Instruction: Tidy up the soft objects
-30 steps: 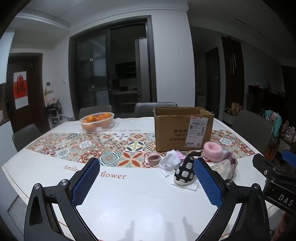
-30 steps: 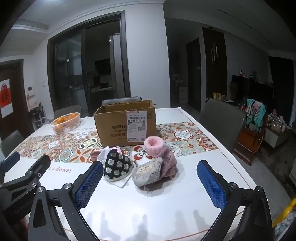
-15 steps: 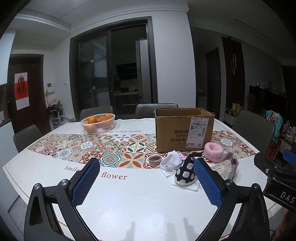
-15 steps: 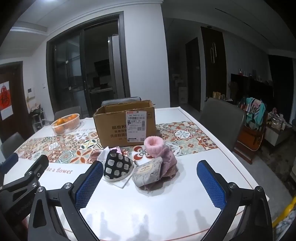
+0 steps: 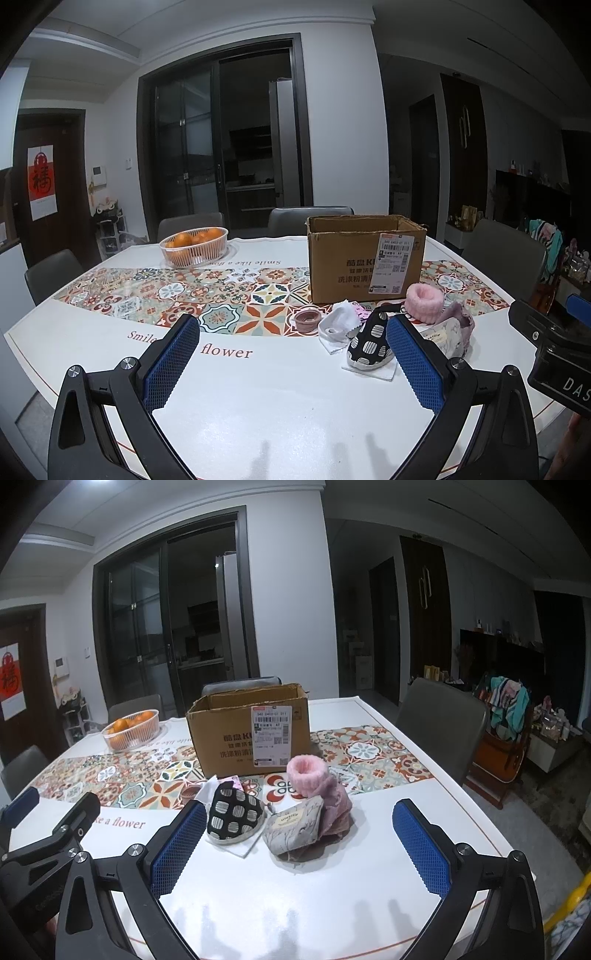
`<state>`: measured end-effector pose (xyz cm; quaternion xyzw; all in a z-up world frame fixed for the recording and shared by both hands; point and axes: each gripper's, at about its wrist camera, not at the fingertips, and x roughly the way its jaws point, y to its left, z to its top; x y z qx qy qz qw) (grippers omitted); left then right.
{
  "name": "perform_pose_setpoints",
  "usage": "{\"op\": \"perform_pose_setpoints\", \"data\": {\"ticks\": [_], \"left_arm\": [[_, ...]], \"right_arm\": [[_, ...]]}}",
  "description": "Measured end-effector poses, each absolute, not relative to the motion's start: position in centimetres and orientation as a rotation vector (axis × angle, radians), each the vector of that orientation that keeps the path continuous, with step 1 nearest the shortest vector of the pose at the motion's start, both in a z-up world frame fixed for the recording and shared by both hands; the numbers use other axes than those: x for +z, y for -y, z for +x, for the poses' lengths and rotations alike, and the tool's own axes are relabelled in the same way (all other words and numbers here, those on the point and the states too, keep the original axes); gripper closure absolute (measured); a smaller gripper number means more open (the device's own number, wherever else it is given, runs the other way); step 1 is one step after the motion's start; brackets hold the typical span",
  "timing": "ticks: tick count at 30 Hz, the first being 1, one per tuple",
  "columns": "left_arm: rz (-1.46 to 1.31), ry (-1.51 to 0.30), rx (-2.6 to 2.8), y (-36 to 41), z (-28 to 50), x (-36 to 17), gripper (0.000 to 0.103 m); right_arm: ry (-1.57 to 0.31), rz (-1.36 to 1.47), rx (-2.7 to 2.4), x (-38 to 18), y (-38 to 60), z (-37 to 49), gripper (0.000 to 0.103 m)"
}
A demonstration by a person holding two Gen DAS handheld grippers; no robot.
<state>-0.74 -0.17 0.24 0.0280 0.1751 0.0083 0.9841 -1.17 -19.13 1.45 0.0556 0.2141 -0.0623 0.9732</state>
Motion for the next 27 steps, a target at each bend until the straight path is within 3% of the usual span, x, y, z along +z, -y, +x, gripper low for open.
{"op": "perform_pose_setpoints", "data": {"ticks": [27], "left_arm": [[0.059, -0.357, 0.013, 0.37, -0.85, 0.24, 0.000]], "right_arm": [[-0.424, 0.110, -0.128, 1.72, 19.27, -1.33, 0.000]]}}
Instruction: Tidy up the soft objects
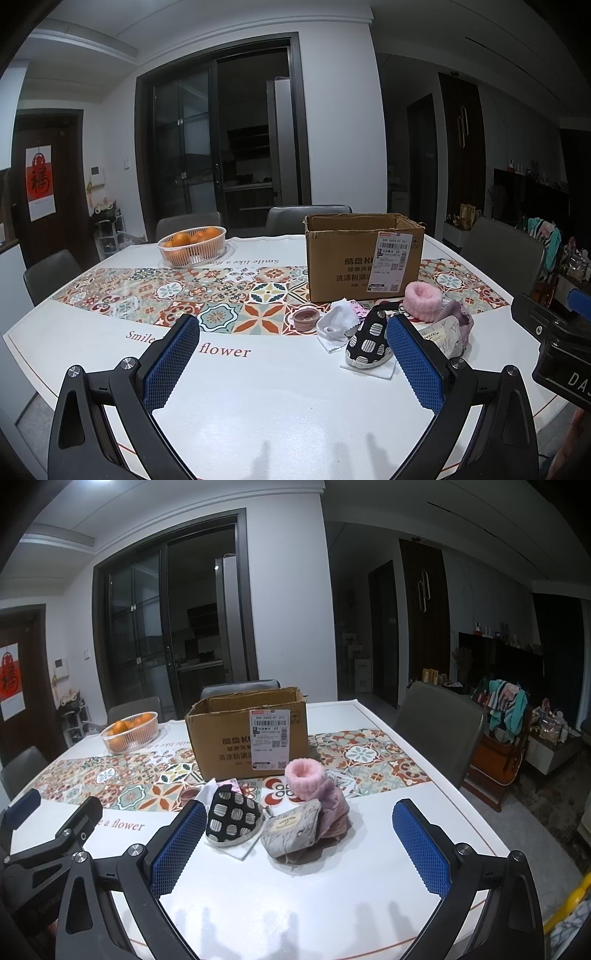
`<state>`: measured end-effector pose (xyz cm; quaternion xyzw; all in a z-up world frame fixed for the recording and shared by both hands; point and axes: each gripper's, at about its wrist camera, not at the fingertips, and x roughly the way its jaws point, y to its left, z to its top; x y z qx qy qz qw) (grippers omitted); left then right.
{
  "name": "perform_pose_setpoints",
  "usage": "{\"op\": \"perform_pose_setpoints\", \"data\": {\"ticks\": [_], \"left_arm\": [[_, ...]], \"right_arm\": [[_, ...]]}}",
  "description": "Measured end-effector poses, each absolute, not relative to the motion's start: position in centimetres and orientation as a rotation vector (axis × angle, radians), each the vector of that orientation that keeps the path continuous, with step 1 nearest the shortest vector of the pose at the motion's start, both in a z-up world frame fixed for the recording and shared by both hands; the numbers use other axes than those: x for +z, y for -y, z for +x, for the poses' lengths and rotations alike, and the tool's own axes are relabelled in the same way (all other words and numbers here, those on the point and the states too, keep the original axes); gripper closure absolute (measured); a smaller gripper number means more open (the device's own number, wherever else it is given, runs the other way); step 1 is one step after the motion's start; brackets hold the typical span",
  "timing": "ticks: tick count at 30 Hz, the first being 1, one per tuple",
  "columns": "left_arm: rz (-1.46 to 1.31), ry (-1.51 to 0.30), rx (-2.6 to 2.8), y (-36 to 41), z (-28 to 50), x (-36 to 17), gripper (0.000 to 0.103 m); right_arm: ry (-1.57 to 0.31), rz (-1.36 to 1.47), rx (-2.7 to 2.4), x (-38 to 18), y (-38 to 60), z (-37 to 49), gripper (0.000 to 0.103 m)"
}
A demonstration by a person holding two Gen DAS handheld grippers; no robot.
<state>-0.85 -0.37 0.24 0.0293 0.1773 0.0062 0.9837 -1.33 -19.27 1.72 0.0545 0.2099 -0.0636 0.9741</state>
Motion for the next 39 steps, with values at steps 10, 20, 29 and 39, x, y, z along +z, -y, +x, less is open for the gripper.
{"op": "perform_pose_setpoints", "data": {"ticks": [10, 20, 29, 39], "left_arm": [[0.059, -0.357, 0.013, 0.4, -0.9, 0.2, 0.000], [0.059, -0.357, 0.010, 0.4, -0.8, 0.2, 0.000], [0.061, -0.361, 0.007, 0.5, -0.7, 0.3, 0.000], [0.074, -0.388, -0.002, 0.4, 0.4, -0.6, 0.000]], "right_arm": [[-0.422, 0.110, -0.128, 1.8, 19.3, -1.4, 0.001], [-0.422, 0.110, -0.128, 1.8, 19.3, -1.4, 0.000], [-0.423, 0.109, -0.129, 1.7, 19.2, -1.4, 0.001], [-0.442, 0.106, -0.131, 1.5, 19.3, -0.8, 0.001]]}}
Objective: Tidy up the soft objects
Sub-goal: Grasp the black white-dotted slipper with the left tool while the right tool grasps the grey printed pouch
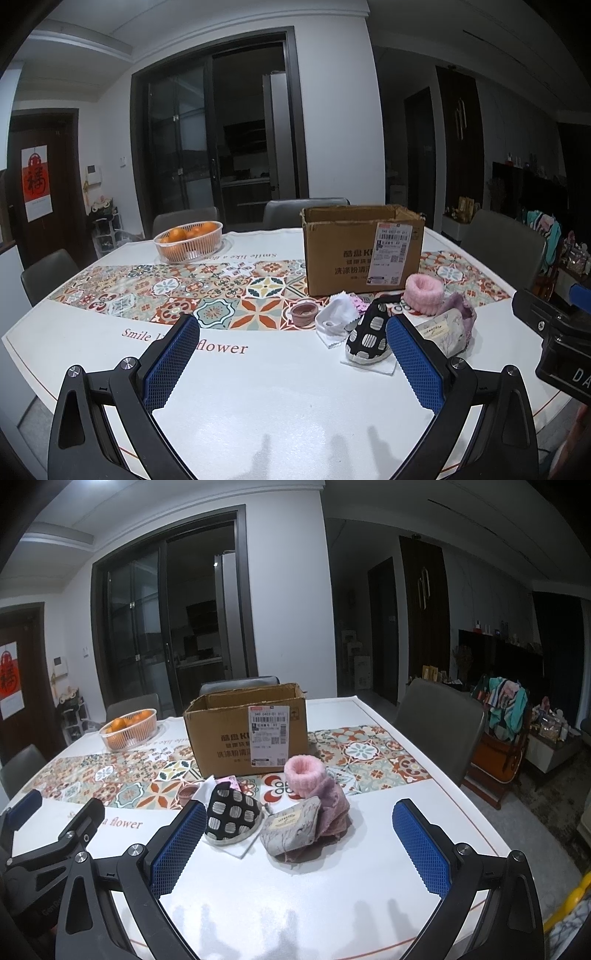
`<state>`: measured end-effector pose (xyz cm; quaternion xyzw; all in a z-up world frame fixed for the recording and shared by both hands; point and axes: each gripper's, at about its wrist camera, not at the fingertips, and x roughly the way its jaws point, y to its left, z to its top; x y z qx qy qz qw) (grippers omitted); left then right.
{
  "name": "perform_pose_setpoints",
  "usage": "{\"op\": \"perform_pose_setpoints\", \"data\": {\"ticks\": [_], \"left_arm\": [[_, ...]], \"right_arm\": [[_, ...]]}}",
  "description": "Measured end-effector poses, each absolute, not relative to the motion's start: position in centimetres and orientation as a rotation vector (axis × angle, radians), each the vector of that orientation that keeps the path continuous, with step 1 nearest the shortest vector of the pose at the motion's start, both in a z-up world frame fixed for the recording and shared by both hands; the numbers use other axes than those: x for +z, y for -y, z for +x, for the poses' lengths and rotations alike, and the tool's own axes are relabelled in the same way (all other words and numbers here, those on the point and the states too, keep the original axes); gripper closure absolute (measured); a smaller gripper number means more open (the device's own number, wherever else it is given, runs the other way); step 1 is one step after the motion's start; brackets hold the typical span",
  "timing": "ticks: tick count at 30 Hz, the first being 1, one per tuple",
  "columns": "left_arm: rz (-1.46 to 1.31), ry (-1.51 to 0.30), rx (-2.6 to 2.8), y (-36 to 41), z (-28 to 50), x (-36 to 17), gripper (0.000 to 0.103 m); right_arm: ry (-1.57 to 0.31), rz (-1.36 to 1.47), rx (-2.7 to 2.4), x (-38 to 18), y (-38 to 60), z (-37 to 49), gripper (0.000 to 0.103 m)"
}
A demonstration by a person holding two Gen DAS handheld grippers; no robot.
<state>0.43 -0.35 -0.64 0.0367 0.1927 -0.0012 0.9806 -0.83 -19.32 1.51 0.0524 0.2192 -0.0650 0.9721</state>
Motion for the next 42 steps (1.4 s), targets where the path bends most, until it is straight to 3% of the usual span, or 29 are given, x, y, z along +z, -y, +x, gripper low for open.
{"op": "perform_pose_setpoints", "data": {"ticks": [8, 13, 19, 23, 34, 42], "left_arm": [[0.122, -0.402, -0.055, 0.9, 2.9, -2.2, 0.000], [0.146, -0.406, -0.107, 1.5, 4.9, -2.7, 0.001], [0.159, -0.438, -0.206, 2.6, 7.8, -4.0, 0.010], [0.187, -0.467, -0.265, 3.6, 9.4, -5.2, 0.021], [0.225, -0.538, -0.359, 5.4, 12.5, -7.5, 0.036], [0.239, -0.573, -0.413, 6.4, 14.1, -8.5, 0.047]], "right_arm": [[-0.472, 0.100, -0.137, 0.2, 19.1, 0.6, 0.001], [-0.497, 0.132, -0.142, -0.9, 19.5, 2.3, 0.007], [-0.551, 0.195, -0.122, -2.6, 20.2, 4.8, 0.016], [-0.590, 0.214, -0.106, -3.9, 20.4, 6.1, 0.022], [-0.700, 0.273, -0.074, -7.5, 21.5, 9.2, 0.042], [-0.759, 0.314, -0.052, -9.3, 21.9, 10.5, 0.050]]}}
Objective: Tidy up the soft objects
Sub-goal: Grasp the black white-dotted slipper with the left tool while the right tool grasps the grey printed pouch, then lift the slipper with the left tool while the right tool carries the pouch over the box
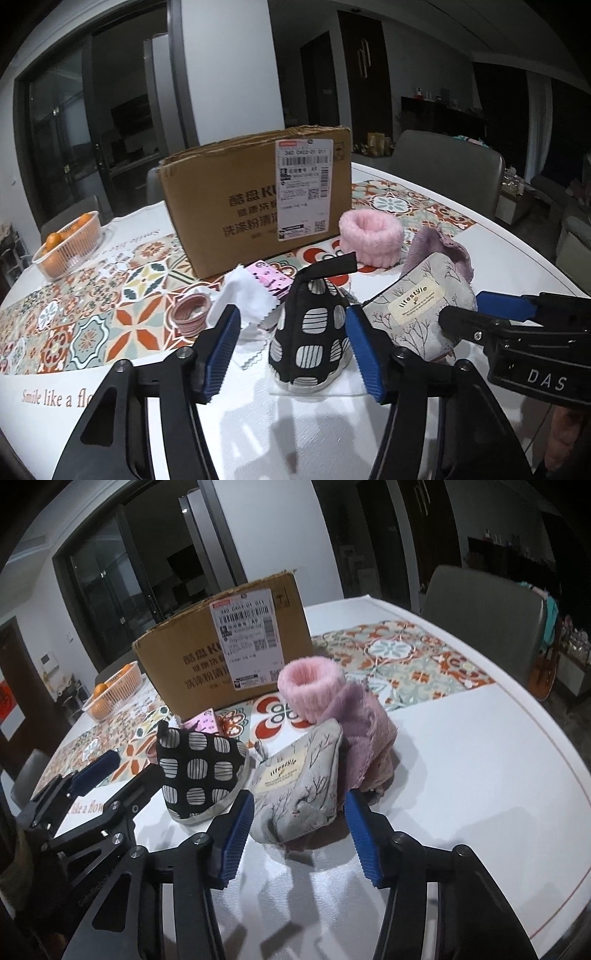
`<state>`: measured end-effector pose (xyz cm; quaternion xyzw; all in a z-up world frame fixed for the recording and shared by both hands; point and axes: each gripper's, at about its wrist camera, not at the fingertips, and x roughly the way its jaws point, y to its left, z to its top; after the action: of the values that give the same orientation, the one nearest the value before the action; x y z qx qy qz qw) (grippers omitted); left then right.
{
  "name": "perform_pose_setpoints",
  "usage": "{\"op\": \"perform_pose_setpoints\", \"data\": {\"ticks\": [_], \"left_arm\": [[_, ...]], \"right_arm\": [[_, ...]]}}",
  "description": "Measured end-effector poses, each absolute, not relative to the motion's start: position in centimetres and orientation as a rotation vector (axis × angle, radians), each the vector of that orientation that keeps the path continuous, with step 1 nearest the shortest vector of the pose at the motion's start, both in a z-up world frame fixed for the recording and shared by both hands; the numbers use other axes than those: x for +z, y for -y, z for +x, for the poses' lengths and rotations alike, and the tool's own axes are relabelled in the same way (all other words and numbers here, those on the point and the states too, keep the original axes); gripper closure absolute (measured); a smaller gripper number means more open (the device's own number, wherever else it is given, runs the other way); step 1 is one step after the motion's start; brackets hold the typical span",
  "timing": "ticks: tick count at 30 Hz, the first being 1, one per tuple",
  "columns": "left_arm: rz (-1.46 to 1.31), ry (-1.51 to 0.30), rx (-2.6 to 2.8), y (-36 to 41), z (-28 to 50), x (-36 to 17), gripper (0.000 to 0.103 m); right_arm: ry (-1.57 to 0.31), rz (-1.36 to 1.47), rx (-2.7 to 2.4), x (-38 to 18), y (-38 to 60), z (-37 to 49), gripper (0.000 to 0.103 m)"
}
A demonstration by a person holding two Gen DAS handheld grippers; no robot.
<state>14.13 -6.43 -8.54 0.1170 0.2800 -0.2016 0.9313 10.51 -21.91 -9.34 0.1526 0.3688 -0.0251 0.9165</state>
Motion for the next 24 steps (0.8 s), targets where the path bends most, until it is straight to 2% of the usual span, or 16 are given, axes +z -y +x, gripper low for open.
{"op": "perform_pose_setpoints", "data": {"ticks": [9, 11, 15, 19, 24], "left_arm": [[0.223, -0.637, -0.449, 7.4, 16.2, -9.5, 0.057], [0.222, -0.651, -0.454, 7.5, 16.5, -9.7, 0.066], [0.222, -0.651, -0.456, 7.8, 16.5, -9.9, 0.074], [0.201, -0.659, -0.454, 7.7, 16.4, -9.8, 0.080], [0.145, -0.676, -0.450, 7.2, 16.2, -9.4, 0.083]], "right_arm": [[-0.795, 0.338, -0.037, -10.0, 22.2, 11.7, 0.055], [-0.798, 0.340, -0.033, -10.0, 22.3, 12.0, 0.059], [-0.805, 0.338, -0.029, -10.0, 22.5, 12.2, 0.067], [-0.797, 0.329, -0.018, -9.8, 22.4, 12.2, 0.077], [-0.786, 0.311, -0.007, -9.2, 22.1, 12.1, 0.080]]}}
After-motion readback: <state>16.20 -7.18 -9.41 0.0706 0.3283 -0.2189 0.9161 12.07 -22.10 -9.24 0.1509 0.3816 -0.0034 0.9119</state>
